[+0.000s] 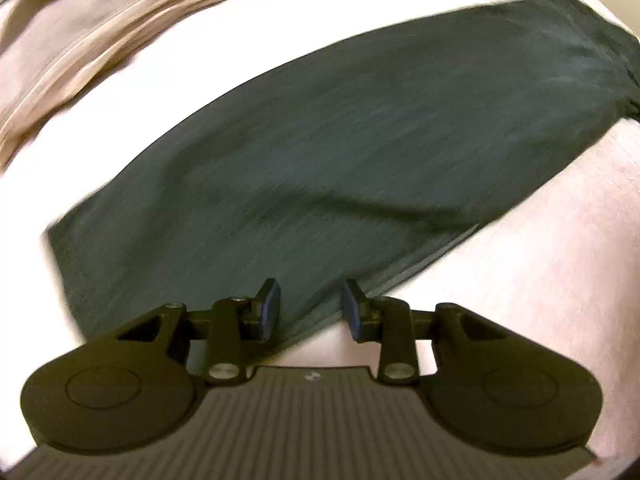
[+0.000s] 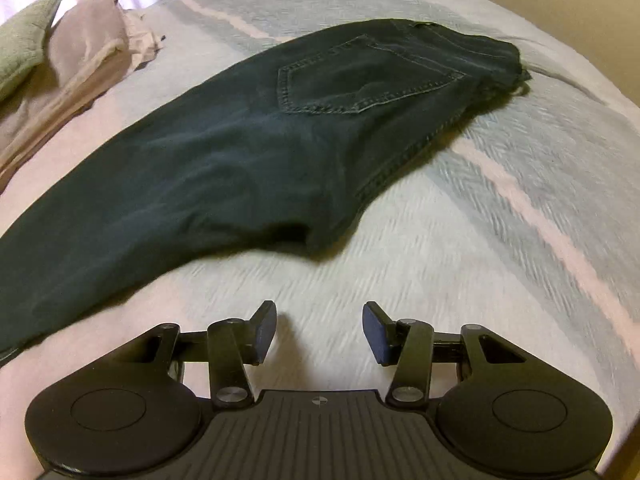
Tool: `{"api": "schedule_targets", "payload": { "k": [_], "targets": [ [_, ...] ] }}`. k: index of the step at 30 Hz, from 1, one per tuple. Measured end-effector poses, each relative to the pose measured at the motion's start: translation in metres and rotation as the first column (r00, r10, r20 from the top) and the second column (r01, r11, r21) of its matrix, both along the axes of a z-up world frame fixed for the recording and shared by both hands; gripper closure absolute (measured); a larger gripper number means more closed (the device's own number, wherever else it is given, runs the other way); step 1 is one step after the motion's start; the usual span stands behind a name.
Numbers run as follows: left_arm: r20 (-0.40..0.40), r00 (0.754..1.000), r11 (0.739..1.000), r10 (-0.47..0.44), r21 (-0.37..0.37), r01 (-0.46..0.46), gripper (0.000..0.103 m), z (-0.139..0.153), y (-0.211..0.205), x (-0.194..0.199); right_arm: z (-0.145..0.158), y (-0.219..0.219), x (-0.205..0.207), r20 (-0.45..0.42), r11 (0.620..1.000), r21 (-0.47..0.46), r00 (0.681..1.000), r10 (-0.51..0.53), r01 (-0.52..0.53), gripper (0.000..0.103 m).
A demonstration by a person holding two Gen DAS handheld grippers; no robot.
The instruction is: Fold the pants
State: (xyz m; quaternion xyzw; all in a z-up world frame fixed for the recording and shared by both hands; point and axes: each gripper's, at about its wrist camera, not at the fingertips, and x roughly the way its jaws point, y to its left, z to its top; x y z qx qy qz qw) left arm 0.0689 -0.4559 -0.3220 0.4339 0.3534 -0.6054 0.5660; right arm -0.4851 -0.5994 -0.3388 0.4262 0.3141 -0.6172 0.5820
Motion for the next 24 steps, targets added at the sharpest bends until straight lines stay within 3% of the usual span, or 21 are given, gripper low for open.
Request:
{"api": "schedule_targets", "payload": {
  "k": [8,11,14,18,20,22,24],
  "targets": [
    [-0.070,0.984,0.983,0.165,-0.073,-0.170,0.073,0.050,0.083,0.070,0.046,0.050,0.094,0.037,0.995,0.000,0.994,0.099,-0.099,0.057],
    [-0.098,0.980,0.978,0.176,-0.096,-0.185,0.073,0.070,0.109,0.079,0.054,0.060,0.136,0.045,0.990,-0.004,0.989,0.144,-0.144,0.055],
    [-0.092,0.983,0.978,0.157,-0.126,-0.168,0.071,0.083,0.124,0.084,0.059,0.068,0.181,0.051,0.966,-0.015,0.964,0.260,-0.260,0.054],
    [0.015,1.000,0.985,0.018,-0.174,-0.015,0.071,0.079,0.123,0.070,0.055,0.069,0.225,0.002,0.904,-0.050,0.905,0.426,-0.425,0.054],
    [0.134,0.987,0.977,-0.091,-0.178,0.114,0.071,0.063,0.119,0.059,0.046,0.065,0.237,-0.014,0.882,-0.060,0.884,0.467,-0.467,0.054],
    [0.276,0.937,0.952,-0.217,-0.155,0.266,0.071,0.038,0.114,0.048,0.031,0.058,0.242,-0.009,0.877,-0.051,0.878,0.479,-0.478,0.054],
    [0.387,0.867,0.916,-0.314,-0.116,0.383,0.071,0.011,0.111,0.043,0.016,0.052,0.245,-0.007,0.867,-0.038,0.867,0.498,-0.497,0.054]
  ]
}}
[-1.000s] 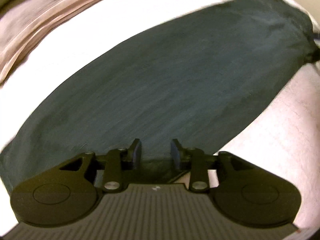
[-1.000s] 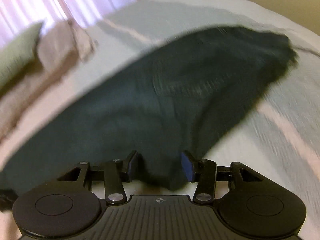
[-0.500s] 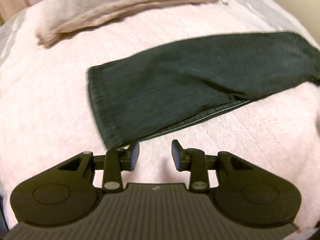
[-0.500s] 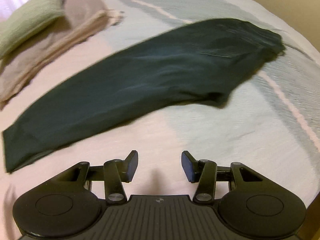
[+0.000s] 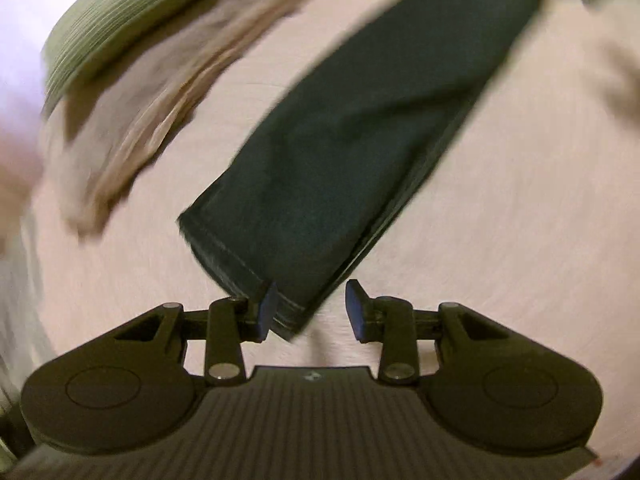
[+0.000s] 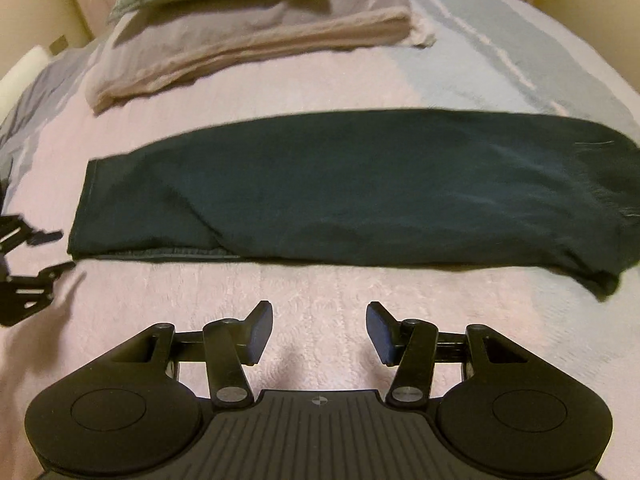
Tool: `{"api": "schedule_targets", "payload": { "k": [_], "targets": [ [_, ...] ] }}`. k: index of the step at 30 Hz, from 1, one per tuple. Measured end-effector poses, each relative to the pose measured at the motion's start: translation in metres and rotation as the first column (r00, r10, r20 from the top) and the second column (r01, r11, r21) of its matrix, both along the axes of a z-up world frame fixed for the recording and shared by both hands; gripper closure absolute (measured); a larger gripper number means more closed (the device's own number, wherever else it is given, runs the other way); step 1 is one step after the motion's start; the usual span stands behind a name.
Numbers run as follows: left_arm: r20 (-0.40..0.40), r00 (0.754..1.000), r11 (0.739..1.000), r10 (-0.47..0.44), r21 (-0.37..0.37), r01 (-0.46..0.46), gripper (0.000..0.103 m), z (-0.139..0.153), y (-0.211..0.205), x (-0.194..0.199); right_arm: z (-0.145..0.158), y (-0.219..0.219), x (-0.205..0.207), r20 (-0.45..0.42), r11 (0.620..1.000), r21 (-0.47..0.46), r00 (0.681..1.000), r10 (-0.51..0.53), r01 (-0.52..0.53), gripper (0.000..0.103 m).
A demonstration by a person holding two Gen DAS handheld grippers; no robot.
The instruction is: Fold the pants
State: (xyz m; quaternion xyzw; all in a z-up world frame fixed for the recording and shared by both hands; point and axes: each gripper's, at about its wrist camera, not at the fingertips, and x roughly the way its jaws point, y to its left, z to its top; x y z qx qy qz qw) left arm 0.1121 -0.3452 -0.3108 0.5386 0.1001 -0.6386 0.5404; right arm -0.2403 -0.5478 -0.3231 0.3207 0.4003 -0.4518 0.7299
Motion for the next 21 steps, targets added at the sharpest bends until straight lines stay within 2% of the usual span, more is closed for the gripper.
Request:
{"api": "schedule_targets", "payload": {
  "k": [2,5,6,7,9,13,16,20,21],
  "targets": [
    [0.090,0.993,0.997,-0.074,0.003,0.074,0.071,-0.024,-0.003,-0.001,-0.008,0.000,0.001,-0.020,1.000,-0.001,1.000,0.012,-0.012,0.054],
    [0.173,0.973,0.988,-0.154,0.038,0.149,0.074,-0.050,-0.008,0.002,-0.019,-0.002,-0.001,-0.040,1.000,0.014,0.999,-0.004,0.004,0.054],
    [0.178,0.970,0.986,-0.166,0.044,0.161,0.090,-0.053,-0.008,0.004,-0.020,0.000,-0.003,-0.045,1.000,0.019,0.999,-0.013,0.014,0.054],
    [0.177,0.969,0.985,-0.174,0.050,0.167,0.099,-0.055,-0.009,0.007,-0.019,0.001,-0.005,-0.049,1.000,0.022,0.999,-0.021,0.022,0.054],
    [0.162,0.968,0.982,-0.191,0.037,0.187,0.100,-0.046,-0.006,0.016,-0.018,0.003,-0.005,-0.048,0.999,0.024,0.999,-0.024,0.025,0.054],
    [0.148,0.976,0.987,-0.159,0.025,0.157,0.101,-0.033,-0.007,0.041,-0.020,0.002,0.001,-0.039,0.998,0.048,0.999,-0.032,0.034,0.054],
    [0.133,0.973,0.981,-0.188,0.071,0.179,0.101,-0.038,-0.012,0.038,-0.018,-0.002,0.009,-0.034,0.999,0.043,0.999,-0.011,0.012,0.054],
    [0.062,0.989,0.988,-0.133,0.087,0.128,0.100,-0.037,-0.013,0.046,-0.014,-0.020,0.017,-0.030,0.999,0.025,0.999,0.033,-0.033,0.054],
    [0.047,0.992,0.987,-0.121,0.115,0.115,0.095,-0.037,-0.011,0.048,-0.013,-0.028,0.019,-0.026,0.999,0.019,0.999,0.045,-0.044,0.054]
  ]
}}
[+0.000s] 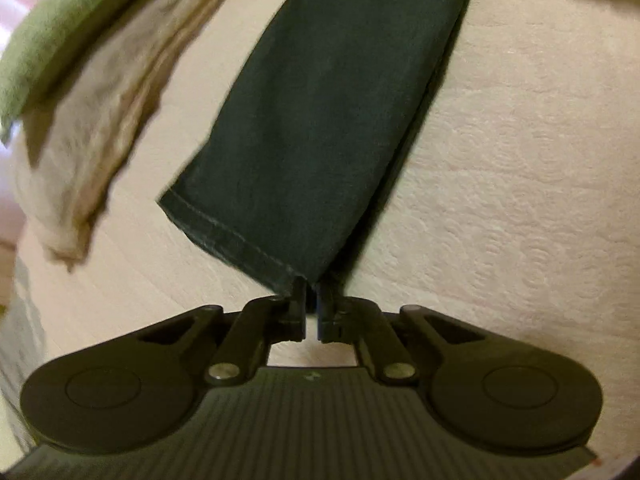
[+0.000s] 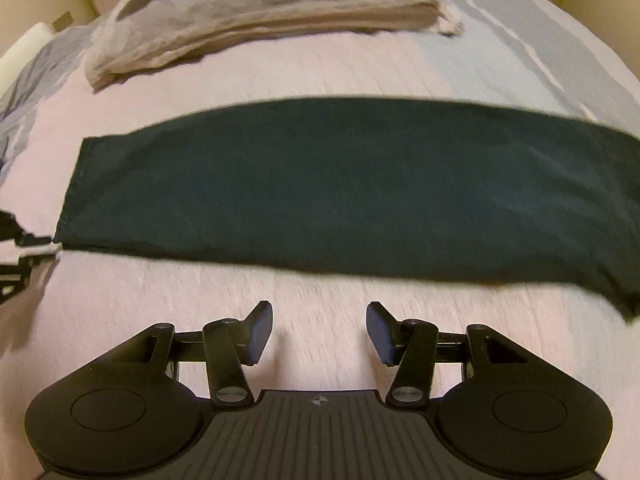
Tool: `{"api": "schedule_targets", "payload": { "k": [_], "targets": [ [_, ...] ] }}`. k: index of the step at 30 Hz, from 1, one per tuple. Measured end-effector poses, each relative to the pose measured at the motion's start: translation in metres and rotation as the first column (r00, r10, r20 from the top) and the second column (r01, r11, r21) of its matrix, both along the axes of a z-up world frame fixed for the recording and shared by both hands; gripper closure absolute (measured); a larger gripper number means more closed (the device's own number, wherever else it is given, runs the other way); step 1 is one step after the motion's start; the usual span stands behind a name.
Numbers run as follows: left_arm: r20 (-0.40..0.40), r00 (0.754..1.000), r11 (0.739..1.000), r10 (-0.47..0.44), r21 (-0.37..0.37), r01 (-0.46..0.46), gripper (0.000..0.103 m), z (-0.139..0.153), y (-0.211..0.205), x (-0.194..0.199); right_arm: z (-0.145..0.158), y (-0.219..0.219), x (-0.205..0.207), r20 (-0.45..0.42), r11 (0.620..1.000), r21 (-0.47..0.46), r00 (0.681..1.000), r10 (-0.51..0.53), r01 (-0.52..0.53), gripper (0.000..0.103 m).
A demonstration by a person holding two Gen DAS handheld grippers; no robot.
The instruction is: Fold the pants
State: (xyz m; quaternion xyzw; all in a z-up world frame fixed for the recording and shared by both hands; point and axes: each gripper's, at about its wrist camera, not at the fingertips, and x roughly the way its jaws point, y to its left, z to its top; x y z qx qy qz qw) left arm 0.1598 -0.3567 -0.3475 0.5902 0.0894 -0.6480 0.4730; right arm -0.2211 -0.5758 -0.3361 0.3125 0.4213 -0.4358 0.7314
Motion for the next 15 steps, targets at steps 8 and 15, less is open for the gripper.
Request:
{"api": "schedule_targets", "payload": {
  "k": [8,15],
  "targets": [
    [-0.229,0.929,0.954,0.290,-0.003,-0.299,0.088,0.047,-0.030,0.058,-0.003,-0.060,0.039,-0.008,0.995,-0.051,0.996,0.083,-0.084,0.053],
    [-0.447,0.779,0.874,0.440,0.014,-0.485,0.083,0.045,-0.131,0.092,-0.020,-0.116,0.055,-0.070,0.983,-0.113,0.988,0.137,-0.144,0.047]
  ]
}}
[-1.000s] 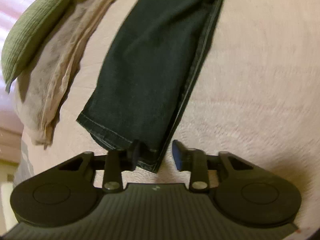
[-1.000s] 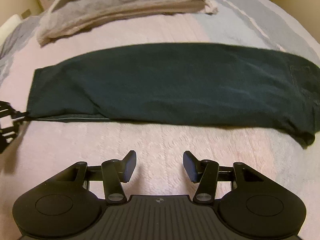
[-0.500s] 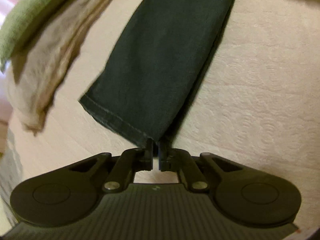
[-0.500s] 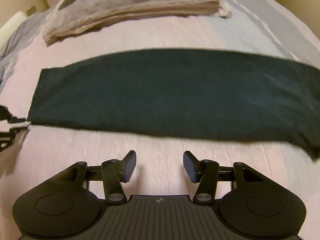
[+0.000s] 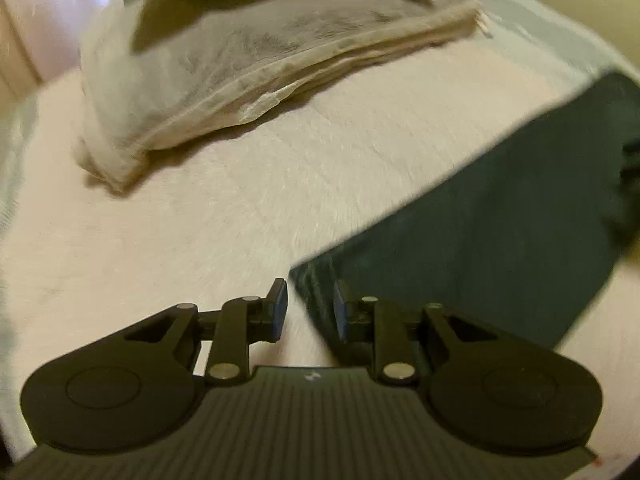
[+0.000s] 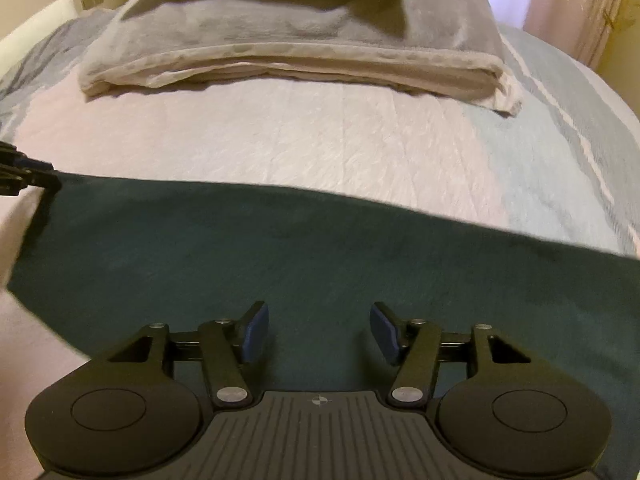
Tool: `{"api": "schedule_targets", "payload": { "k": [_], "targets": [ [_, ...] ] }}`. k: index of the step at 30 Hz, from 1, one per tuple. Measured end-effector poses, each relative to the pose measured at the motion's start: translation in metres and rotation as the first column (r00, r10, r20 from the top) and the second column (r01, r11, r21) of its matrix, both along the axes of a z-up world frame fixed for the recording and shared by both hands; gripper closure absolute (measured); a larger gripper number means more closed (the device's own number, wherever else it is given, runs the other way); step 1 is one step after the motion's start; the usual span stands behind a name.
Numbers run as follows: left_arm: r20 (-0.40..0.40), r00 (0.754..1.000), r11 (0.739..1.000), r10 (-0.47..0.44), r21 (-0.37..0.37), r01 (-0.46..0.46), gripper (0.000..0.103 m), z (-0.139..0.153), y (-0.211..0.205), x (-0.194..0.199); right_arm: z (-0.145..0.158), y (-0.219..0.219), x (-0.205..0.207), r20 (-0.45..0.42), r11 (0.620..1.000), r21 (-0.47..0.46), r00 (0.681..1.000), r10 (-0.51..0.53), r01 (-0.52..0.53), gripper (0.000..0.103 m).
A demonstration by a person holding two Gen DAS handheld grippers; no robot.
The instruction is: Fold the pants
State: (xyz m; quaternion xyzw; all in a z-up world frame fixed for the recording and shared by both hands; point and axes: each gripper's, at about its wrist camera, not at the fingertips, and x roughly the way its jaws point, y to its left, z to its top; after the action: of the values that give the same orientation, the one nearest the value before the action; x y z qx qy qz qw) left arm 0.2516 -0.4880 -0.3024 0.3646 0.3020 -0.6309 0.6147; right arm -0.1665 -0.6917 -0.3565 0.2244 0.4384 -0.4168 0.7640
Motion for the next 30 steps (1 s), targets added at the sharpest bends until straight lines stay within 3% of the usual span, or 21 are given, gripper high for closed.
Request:
{"api": "schedule_targets", "payload": {
  "k": [3,4,8,12,14,17,19,21,25,27,30],
  "targets": [
    [-0.080,0.996,0.998,0.026,0.052,-0.022,0.084,-0.022,-0.027,0.007,-0.007,-0.017,0.000,-0.009,1.000,-0.006,1.000,-0.005,0.005,0.044],
    [-0.095,0.995,0.998,0.037,0.061,-0.032,0.091,-0.026,-0.030,0.008,-0.010,-0.023,-0.001,-0.008,1.000,-0.004,1.000,-0.009,0.009,0.044],
    [-0.149,0.984,0.995,0.101,0.020,-0.099,0.094,-0.025,-0.021,0.023,-0.019,-0.039,0.006,0.024,1.000,0.005,1.000,0.003,-0.003,0.043],
    [-0.166,0.976,0.990,0.143,0.036,-0.139,0.094,-0.037,-0.023,0.024,-0.031,-0.049,0.010,0.108,0.998,0.021,0.993,0.048,-0.051,0.043],
    [-0.181,0.972,0.989,0.150,0.042,-0.145,0.093,-0.037,-0.023,0.028,-0.038,-0.057,-0.001,0.139,0.999,0.040,0.990,0.016,-0.022,0.043],
    [-0.183,0.972,0.989,0.146,0.056,-0.138,0.088,-0.036,-0.025,0.032,-0.043,-0.071,-0.043,0.152,0.994,0.033,0.982,-0.111,0.107,0.043],
    [-0.191,0.967,0.986,0.167,0.046,-0.161,0.075,-0.030,-0.022,0.037,-0.042,-0.080,-0.086,0.139,0.970,0.026,0.960,-0.242,0.241,0.043],
    [-0.185,0.966,0.984,0.180,0.031,-0.178,0.071,-0.022,-0.017,0.041,-0.040,-0.082,-0.132,0.088,0.929,0.003,0.925,-0.369,0.370,0.043],
    [-0.106,0.974,0.980,0.198,0.020,-0.197,0.075,-0.001,0.001,0.036,-0.028,-0.065,-0.218,-0.019,0.831,-0.037,0.831,-0.556,0.556,0.043],
    [-0.073,0.977,0.980,0.200,0.010,-0.200,0.075,0.010,0.011,0.028,-0.015,-0.043,-0.255,0.013,0.785,-0.032,0.786,-0.619,0.619,0.043],
    [-0.060,0.978,0.980,0.198,-0.004,-0.199,0.075,0.023,0.027,0.007,-0.010,-0.008,-0.288,-0.025,0.763,-0.032,0.763,-0.646,0.645,0.043]
  ]
}}
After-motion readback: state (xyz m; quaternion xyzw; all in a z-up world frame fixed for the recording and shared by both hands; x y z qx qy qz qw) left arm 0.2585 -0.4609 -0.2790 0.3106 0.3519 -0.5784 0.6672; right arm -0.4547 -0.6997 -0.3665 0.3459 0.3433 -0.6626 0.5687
